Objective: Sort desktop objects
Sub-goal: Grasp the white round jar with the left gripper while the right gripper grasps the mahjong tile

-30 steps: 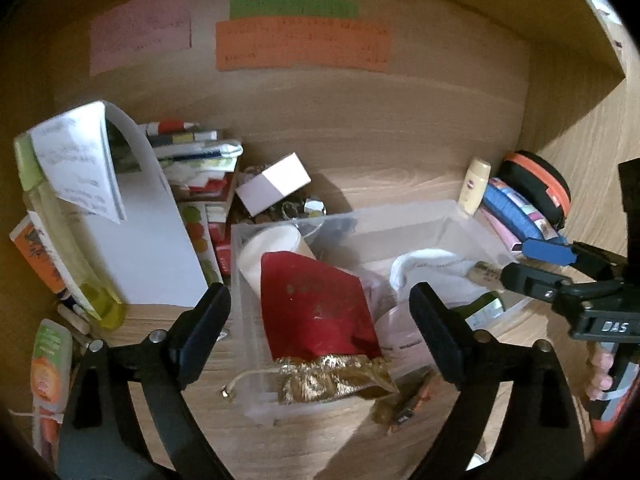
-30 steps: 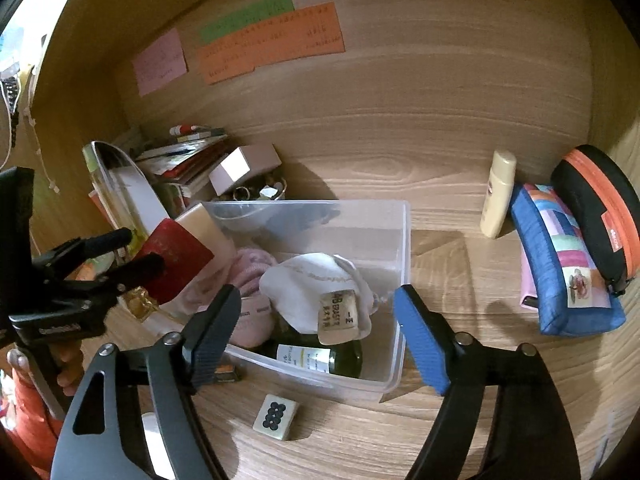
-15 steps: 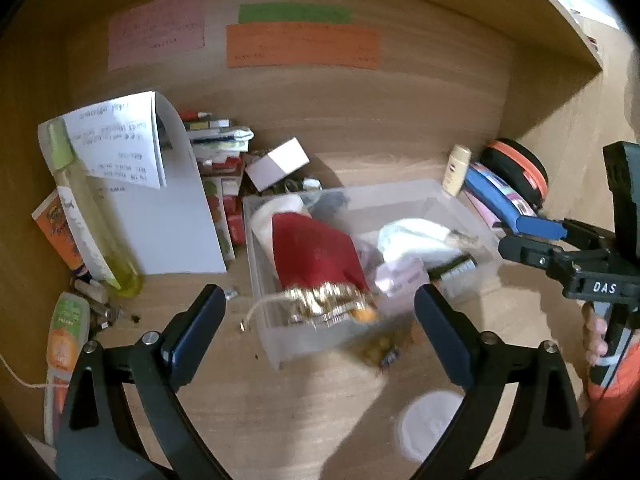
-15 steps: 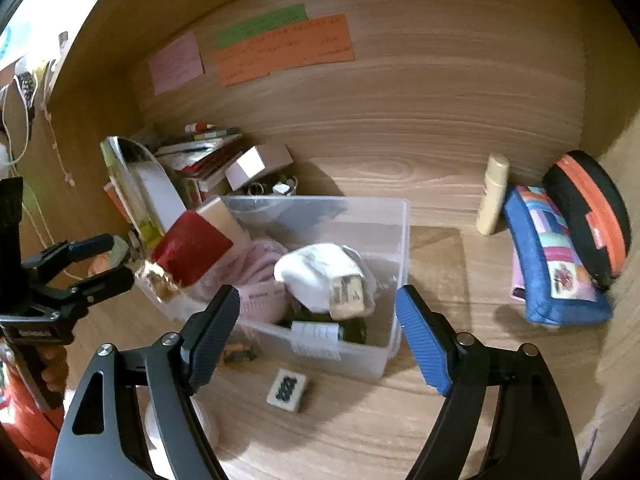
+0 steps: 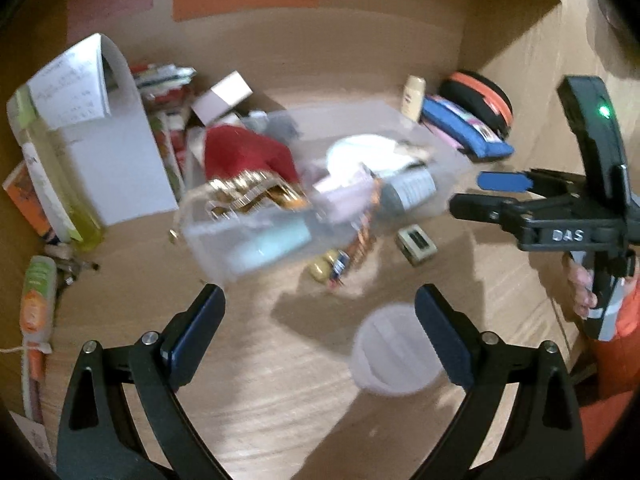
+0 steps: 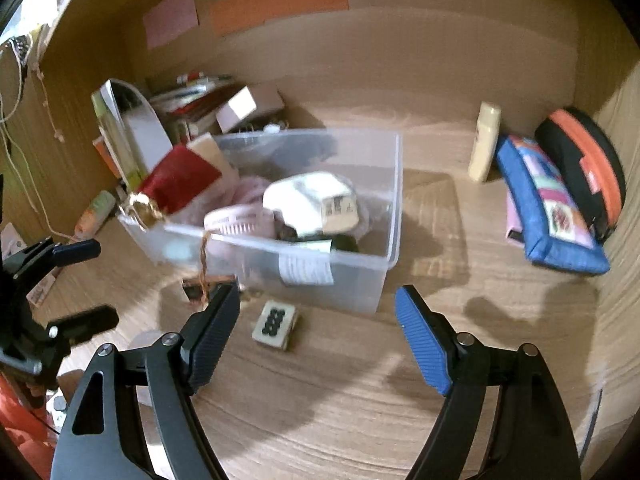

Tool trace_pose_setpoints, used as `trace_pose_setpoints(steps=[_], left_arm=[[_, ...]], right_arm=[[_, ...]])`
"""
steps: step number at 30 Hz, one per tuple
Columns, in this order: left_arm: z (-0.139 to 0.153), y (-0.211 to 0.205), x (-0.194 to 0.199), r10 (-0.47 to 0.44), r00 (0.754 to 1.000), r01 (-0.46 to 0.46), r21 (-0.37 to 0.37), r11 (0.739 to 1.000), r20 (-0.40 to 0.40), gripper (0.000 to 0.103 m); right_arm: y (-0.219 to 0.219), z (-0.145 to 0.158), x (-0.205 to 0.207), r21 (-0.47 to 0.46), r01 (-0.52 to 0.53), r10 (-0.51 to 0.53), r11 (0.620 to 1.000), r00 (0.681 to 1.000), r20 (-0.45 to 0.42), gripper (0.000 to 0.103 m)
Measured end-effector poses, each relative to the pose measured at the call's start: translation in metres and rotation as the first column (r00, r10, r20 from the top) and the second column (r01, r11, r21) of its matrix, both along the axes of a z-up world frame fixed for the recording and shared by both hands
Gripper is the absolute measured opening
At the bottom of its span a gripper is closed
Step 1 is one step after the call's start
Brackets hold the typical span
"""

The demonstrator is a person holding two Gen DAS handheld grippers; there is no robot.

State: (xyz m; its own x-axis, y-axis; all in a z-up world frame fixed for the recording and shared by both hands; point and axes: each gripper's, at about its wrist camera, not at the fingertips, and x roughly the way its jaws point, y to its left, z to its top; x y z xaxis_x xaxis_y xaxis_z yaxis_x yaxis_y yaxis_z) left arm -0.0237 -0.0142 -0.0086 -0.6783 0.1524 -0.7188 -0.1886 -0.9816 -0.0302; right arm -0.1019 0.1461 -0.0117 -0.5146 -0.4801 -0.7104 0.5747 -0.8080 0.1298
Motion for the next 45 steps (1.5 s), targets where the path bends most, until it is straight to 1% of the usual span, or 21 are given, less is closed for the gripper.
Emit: trace_pose_setpoints(steps=[4, 7, 11, 15, 18, 24, 28, 29, 30, 31, 32, 35, 37, 38, 39, 41, 42, 43, 45], left_arm=[[-0.007, 0.010, 0.005, -0.020, 0.999, 0.018, 0.037, 0.999, 0.037, 0.097], [-0.015, 0.018, 0.008, -0.036, 0.998, 0.034, 0.043, 0.998, 0.058, 0.097], [-0.029, 0.029, 0.008, -0.052, 0.993, 0.049, 0.025, 0.998, 0.104, 0.097], [-0.039, 0.037, 0.006, -0.072, 0.987, 0.069, 0.029, 0.997, 0.140, 0.097], [-0.045, 0.042, 0.005, -0.076, 0.985, 0.075, 0.012, 0.997, 0.153, 0.097], [-0.051, 0.044, 0.003, -0.075, 0.983, 0.080, -0.020, 0.997, 0.167, 0.097], [-0.055, 0.039, 0.003, -0.064, 0.982, 0.068, -0.014, 0.998, 0.179, 0.097], [-0.055, 0.039, 0.002, -0.061, 0.982, 0.064, -0.012, 0.998, 0.179, 0.097], [-0.055, 0.038, 0.002, -0.058, 0.982, 0.061, -0.012, 0.998, 0.178, 0.097], [-0.055, 0.037, 0.002, -0.056, 0.982, 0.059, -0.011, 0.998, 0.178, 0.097], [-0.055, 0.037, 0.002, -0.054, 0.983, 0.056, -0.010, 0.998, 0.177, 0.097], [-0.055, 0.034, 0.003, -0.041, 0.985, 0.043, -0.010, 0.999, 0.169, 0.097], [-0.054, 0.033, 0.003, -0.037, 0.987, 0.039, -0.007, 0.999, 0.157, 0.097], [-0.053, 0.033, 0.004, -0.037, 0.988, 0.039, -0.008, 0.999, 0.150, 0.096], [-0.052, 0.033, 0.005, -0.036, 0.989, 0.038, -0.009, 0.999, 0.145, 0.093], [-0.053, 0.034, 0.005, -0.051, 0.988, 0.051, 0.002, 0.999, 0.145, 0.082], [-0.054, 0.033, 0.005, -0.059, 0.987, 0.057, 0.012, 0.998, 0.149, 0.073], [-0.053, 0.033, 0.005, -0.051, 0.989, 0.051, 0.003, 0.999, 0.139, 0.064], [-0.053, 0.034, 0.008, -0.040, 0.990, 0.041, -0.006, 0.999, 0.133, 0.065]], right_arm=[[-0.004, -0.012, -0.001, 0.020, -0.005, 0.004, 1.000, 0.999, 0.034, 0.078], [-0.007, -0.019, -0.001, 0.033, -0.013, 0.011, 0.999, 0.999, 0.051, 0.078], [-0.011, -0.026, 0.002, 0.054, -0.026, 0.022, 0.998, 0.998, 0.062, 0.078], [-0.016, -0.030, 0.005, 0.072, -0.038, 0.033, 0.997, 0.997, 0.064, 0.078], [-0.026, -0.034, 0.005, 0.091, -0.059, 0.052, 0.994, 0.996, 0.071, 0.078], [-0.045, -0.042, 0.005, 0.145, -0.081, 0.076, 0.986, 0.996, 0.041, 0.078], [-0.052, -0.045, 0.003, 0.151, -0.096, 0.089, 0.984, 0.995, 0.052, 0.076], [-0.053, -0.046, 0.002, 0.154, -0.099, 0.091, 0.983, 0.994, 0.056, 0.073], [-0.054, -0.047, 0.001, 0.155, -0.101, 0.092, 0.983, 0.994, 0.064, 0.066], [-0.054, -0.048, 0.001, 0.155, -0.102, 0.092, 0.983, 0.993, 0.071, 0.062], [-0.054, -0.048, 0.000, 0.156, -0.096, 0.088, 0.983, 0.994, 0.063, 0.061], [-0.053, -0.047, 0.000, 0.157, -0.092, 0.084, 0.983, 0.995, 0.057, 0.051], [-0.054, -0.046, 0.002, 0.161, -0.094, 0.087, 0.982, 0.995, 0.049, 0.037], [-0.054, -0.046, 0.003, 0.162, -0.096, 0.090, 0.982, 0.995, 0.046, 0.035], [-0.054, -0.045, 0.004, 0.162, -0.100, 0.094, 0.982, 0.995, 0.044, 0.032], [-0.054, -0.045, 0.006, 0.165, -0.108, 0.102, 0.980, 0.994, 0.039, 0.027], [-0.054, -0.045, 0.007, 0.166, -0.111, 0.107, 0.980, 0.994, 0.037, 0.023], [-0.055, -0.045, 0.008, 0.167, -0.114, 0.110, 0.979, 0.993, 0.036, 0.022], [-0.055, -0.045, 0.010, 0.162, -0.126, 0.121, 0.979, 0.992, 0.038, 0.022]])
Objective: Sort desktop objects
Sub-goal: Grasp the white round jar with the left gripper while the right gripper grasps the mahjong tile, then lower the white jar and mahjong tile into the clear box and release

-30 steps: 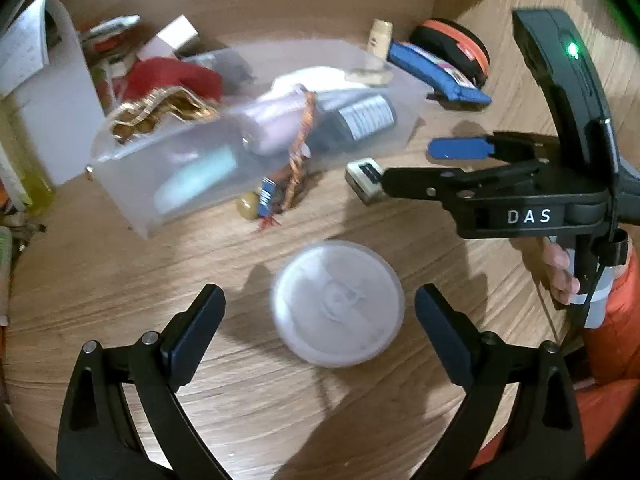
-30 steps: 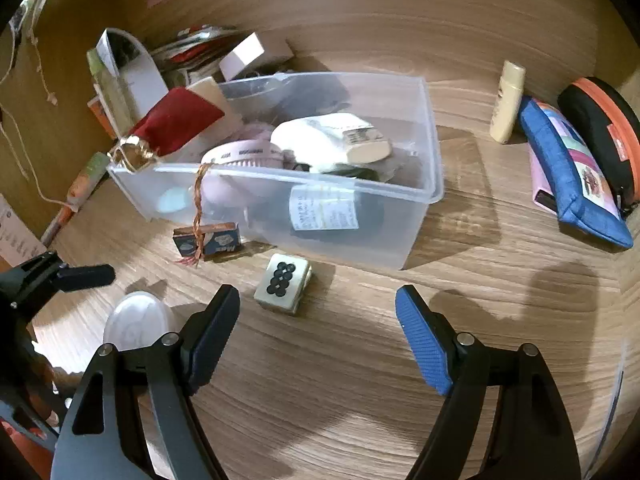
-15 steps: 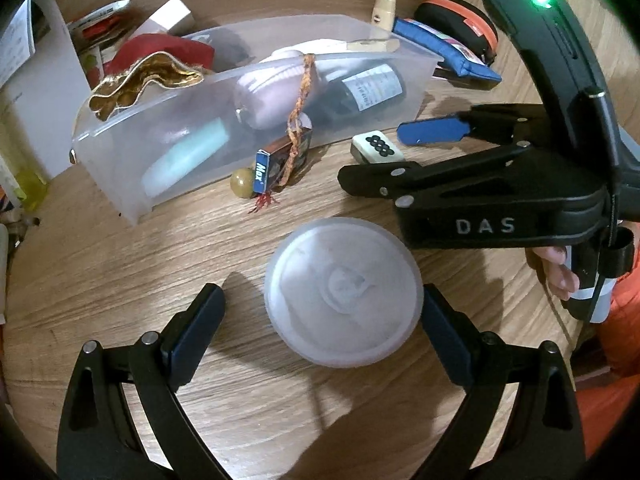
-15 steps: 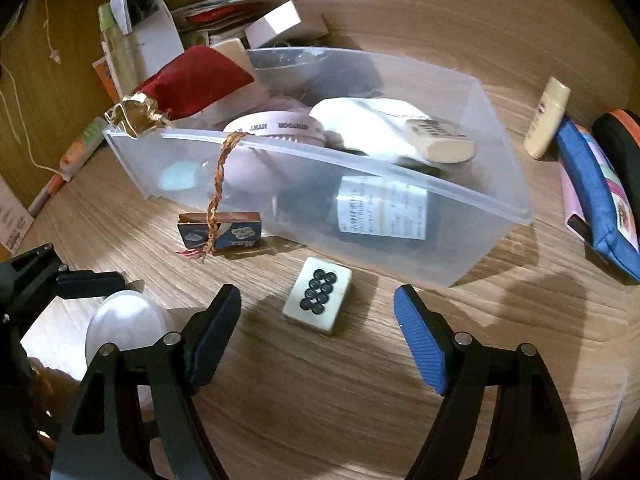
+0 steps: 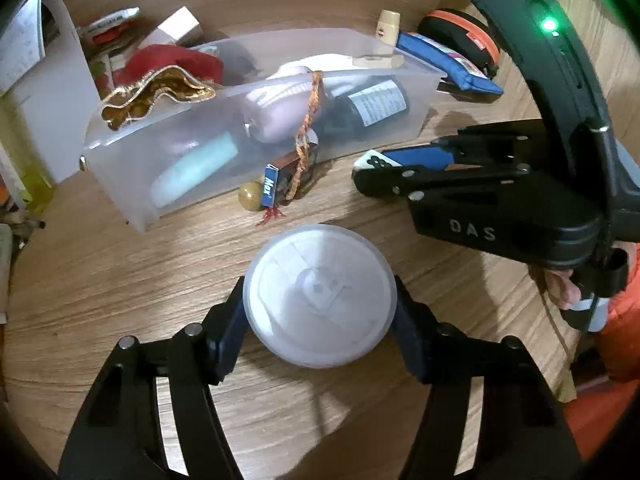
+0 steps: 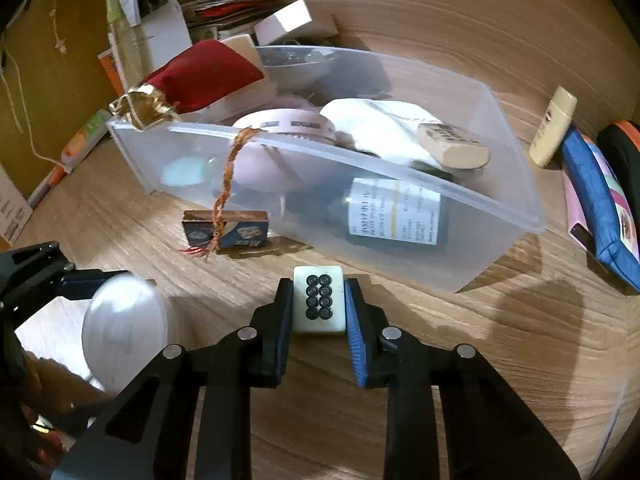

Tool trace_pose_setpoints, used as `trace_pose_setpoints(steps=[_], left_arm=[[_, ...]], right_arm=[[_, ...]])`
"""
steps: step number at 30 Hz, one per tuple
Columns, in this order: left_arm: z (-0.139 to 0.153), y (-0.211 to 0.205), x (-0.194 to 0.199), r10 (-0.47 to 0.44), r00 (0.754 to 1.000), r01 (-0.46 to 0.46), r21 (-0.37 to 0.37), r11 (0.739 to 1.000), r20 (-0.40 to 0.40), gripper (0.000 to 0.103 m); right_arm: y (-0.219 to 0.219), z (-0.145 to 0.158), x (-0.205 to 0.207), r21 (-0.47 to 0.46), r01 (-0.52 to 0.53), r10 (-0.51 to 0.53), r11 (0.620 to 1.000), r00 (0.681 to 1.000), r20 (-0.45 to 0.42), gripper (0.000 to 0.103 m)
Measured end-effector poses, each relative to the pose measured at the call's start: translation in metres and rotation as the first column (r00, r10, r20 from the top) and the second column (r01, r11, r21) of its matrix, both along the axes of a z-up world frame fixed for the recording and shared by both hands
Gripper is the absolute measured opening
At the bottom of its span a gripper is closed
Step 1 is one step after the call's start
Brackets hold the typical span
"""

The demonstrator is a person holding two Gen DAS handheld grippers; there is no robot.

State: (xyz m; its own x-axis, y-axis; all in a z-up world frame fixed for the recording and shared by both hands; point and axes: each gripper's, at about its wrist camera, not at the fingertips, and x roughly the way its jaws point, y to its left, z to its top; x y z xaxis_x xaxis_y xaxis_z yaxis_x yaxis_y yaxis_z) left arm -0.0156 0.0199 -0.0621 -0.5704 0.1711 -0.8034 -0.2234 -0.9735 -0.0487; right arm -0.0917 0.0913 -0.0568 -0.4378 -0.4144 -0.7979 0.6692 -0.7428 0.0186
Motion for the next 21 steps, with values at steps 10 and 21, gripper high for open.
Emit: trace_pose_setpoints(steps=[10, 21], left_arm=[[0.016, 0.003, 0.002, 0.025, 0.998, -0.026, -0.014, 1.000, -0.063, 0.065], [0.053, -0.006, -0.005, 0.084, 0.978, -0.084, 0.010, 0.996, -0.190, 0.065]], right_arm=[[0.015, 0.026, 0.005, -0.114, -0.009, 0.007, 0.993, 1.000, -0.011, 0.022], [0.042, 0.063, 0.013, -0.205, 0.023, -0.040, 0.978, 0.996, -0.078, 0.022]])
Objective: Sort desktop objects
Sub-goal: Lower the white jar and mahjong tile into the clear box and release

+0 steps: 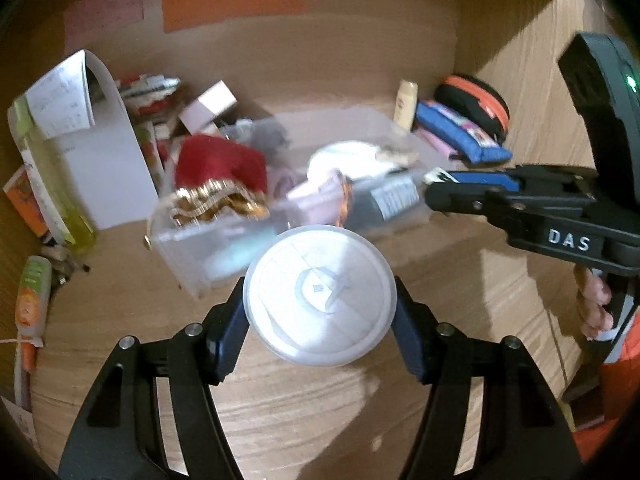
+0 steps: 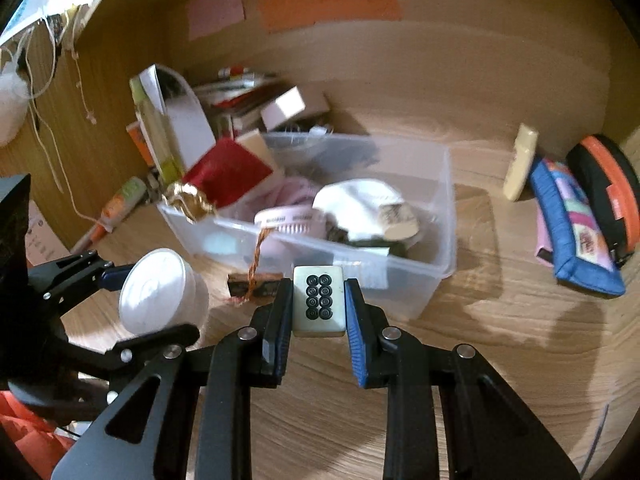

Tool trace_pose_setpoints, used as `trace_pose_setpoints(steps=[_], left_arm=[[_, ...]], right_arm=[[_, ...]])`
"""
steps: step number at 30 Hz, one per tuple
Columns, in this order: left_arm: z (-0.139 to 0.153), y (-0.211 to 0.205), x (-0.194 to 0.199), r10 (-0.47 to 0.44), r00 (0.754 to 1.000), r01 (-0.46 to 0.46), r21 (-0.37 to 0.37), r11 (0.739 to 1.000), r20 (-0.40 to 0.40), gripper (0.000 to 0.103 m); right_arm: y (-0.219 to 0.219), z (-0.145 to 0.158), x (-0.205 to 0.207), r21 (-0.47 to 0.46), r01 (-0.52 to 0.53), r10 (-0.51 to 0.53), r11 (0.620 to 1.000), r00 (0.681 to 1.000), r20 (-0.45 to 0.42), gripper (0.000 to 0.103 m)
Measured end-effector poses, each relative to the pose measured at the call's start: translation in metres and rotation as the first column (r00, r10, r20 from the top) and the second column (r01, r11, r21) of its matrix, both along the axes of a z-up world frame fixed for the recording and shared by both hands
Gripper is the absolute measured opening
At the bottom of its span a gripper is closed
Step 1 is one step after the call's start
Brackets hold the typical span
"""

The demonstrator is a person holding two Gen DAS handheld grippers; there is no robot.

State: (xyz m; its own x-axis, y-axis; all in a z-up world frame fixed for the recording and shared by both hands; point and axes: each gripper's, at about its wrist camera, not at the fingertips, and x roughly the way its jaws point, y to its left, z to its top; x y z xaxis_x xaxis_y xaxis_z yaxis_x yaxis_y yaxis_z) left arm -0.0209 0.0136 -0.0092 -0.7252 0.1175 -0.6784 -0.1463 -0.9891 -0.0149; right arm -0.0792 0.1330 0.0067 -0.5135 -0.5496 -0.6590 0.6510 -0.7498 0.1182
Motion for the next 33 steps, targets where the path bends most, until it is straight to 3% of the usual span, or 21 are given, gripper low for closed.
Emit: trace_pose_setpoints(steps=[12, 18, 27, 33], left_arm=[[0.036, -0.012, -0.013, 0.045, 0.994, -0.040, 0.047, 0.998, -0.098, 0.065], [0.054, -0.026, -0.033, 0.021, 0.997, -0.008, 0.153, 0.988, -0.081, 0.065], [0.074, -0.023, -0.062, 0.054, 0.991, -0.038, 0.132, 0.991, -0.121, 0.065], [0.064, -0.017, -0.089, 0.062, 0.993, -0.050, 0.119, 0.992, -0.102, 0.065]], right_arm=[[0.017, 0.037, -0.004, -0.073, 0.036, -0.042, 0.997, 0.996, -0.081, 0.022], [0.019, 0.048, -0.016, -0.100, 0.045, -0.056, 0.994, 0.993, -0.105, 0.022], [0.002, 0.054, -0.040, -0.109, 0.024, -0.036, 0.994, 0.994, -0.107, 0.022], [-0.018, 0.043, -0.060, -0.055, 0.007, -0.013, 0.998, 0.994, -0.112, 0.022]])
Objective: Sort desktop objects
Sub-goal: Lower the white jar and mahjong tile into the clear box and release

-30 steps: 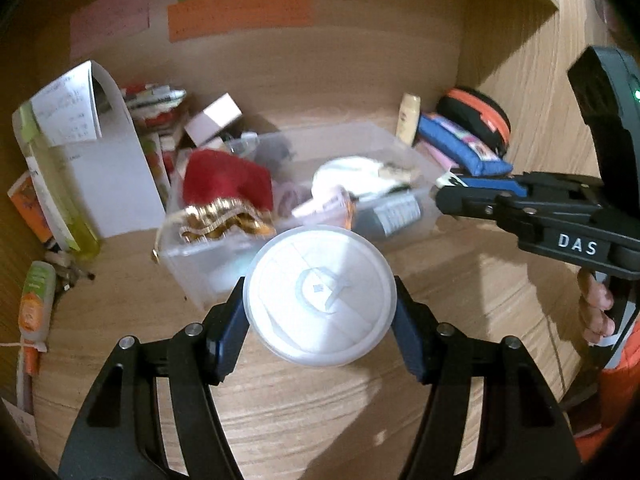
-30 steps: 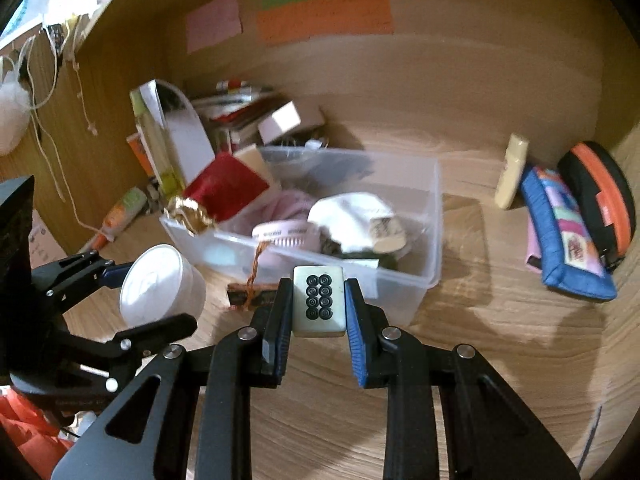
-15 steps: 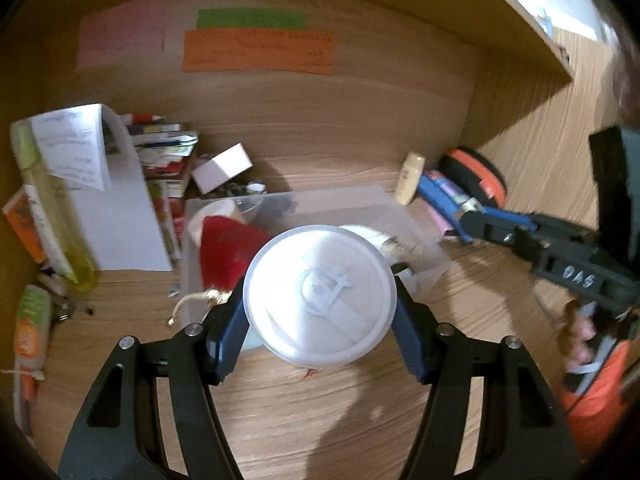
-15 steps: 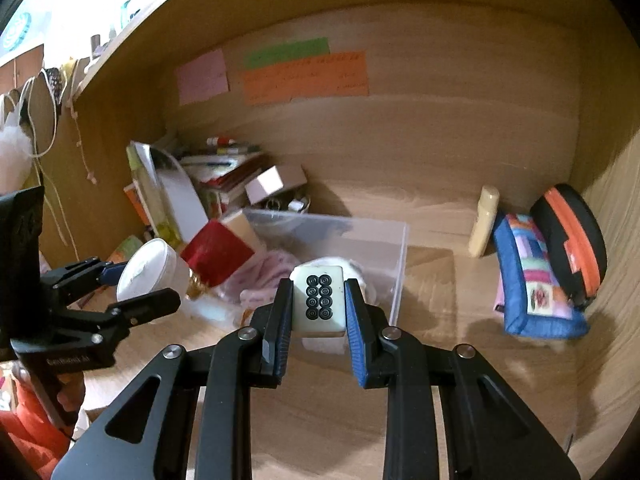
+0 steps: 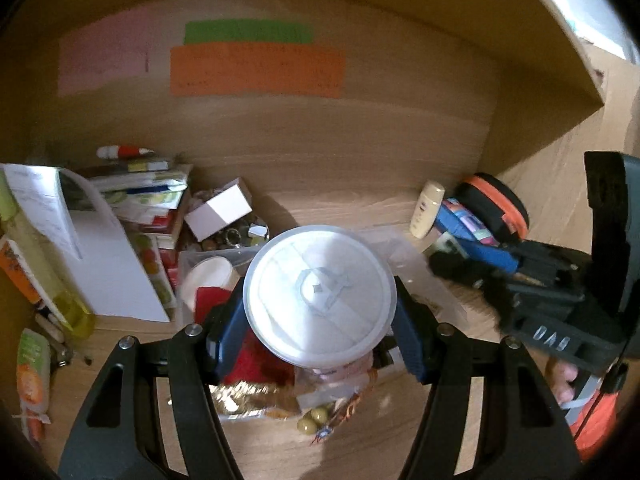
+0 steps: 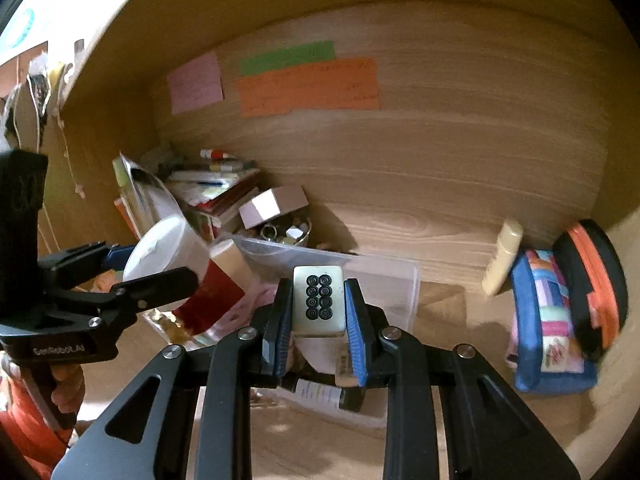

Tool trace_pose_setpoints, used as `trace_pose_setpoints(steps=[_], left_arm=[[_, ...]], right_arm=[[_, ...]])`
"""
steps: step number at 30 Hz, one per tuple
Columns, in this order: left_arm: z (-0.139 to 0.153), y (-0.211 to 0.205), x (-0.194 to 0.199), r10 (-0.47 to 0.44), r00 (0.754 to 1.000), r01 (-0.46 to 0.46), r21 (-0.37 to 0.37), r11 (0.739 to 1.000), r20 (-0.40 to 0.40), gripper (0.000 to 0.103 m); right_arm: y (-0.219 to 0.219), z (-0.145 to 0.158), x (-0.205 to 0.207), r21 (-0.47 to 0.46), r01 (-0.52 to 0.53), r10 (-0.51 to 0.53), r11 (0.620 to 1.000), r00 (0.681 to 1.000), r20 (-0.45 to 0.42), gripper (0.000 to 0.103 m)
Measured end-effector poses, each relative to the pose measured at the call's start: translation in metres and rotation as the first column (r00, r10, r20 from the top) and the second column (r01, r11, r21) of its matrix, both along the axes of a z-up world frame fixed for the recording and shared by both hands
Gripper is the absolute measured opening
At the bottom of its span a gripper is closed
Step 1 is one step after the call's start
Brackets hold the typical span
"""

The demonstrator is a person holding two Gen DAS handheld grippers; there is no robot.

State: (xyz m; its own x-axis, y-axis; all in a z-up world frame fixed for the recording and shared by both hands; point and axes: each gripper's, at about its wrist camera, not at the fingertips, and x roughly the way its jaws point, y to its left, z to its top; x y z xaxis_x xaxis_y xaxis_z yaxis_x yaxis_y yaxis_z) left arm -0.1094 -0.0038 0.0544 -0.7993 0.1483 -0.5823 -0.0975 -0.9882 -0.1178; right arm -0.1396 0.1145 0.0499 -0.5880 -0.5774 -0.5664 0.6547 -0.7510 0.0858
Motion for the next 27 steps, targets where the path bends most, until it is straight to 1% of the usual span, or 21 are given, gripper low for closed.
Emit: trace_pose_setpoints(steps=[4, 7, 10, 14, 17, 20, 23, 27], left_arm=[[-0.018, 0.007, -0.023, -0.041, 0.997, 0.041, 0.008, 0.999, 0.060, 0.065], [-0.027, 0.012, -0.033, -0.048, 0.996, 0.049, -0.016, 0.999, 0.080, 0.065], [-0.034, 0.010, -0.038, -0.062, 0.994, 0.063, -0.004, 0.998, 0.091, 0.065], [-0.044, 0.009, -0.045, -0.068, 0.991, 0.070, -0.010, 0.998, 0.119, 0.065], [-0.048, 0.007, -0.048, -0.077, 0.988, 0.077, -0.002, 0.997, 0.138, 0.065], [-0.048, 0.007, -0.046, -0.084, 0.987, 0.086, -0.004, 0.996, 0.137, 0.065], [-0.044, 0.006, -0.041, -0.073, 0.991, 0.075, -0.014, 0.997, 0.115, 0.065], [-0.038, 0.005, -0.038, -0.071, 0.993, 0.073, -0.012, 0.997, 0.091, 0.065]], right_arm=[[-0.011, -0.026, -0.013, 0.069, -0.008, 0.005, 0.998, 0.999, 0.044, 0.022], [-0.011, -0.036, -0.018, 0.084, -0.011, 0.006, 0.996, 0.998, 0.061, 0.022], [-0.009, -0.039, -0.021, 0.085, -0.003, -0.003, 0.996, 0.998, 0.064, 0.022], [-0.009, -0.043, -0.023, 0.088, -0.003, -0.004, 0.996, 0.997, 0.074, 0.022], [-0.011, -0.044, -0.022, 0.098, -0.004, -0.002, 0.995, 0.998, 0.069, 0.022], [-0.014, -0.044, -0.020, 0.104, -0.018, 0.012, 0.994, 0.998, 0.064, 0.022], [-0.018, -0.046, -0.018, 0.120, -0.026, 0.019, 0.992, 0.998, 0.057, 0.023], [-0.018, -0.046, -0.016, 0.124, -0.032, 0.024, 0.992, 0.998, 0.060, 0.027]])
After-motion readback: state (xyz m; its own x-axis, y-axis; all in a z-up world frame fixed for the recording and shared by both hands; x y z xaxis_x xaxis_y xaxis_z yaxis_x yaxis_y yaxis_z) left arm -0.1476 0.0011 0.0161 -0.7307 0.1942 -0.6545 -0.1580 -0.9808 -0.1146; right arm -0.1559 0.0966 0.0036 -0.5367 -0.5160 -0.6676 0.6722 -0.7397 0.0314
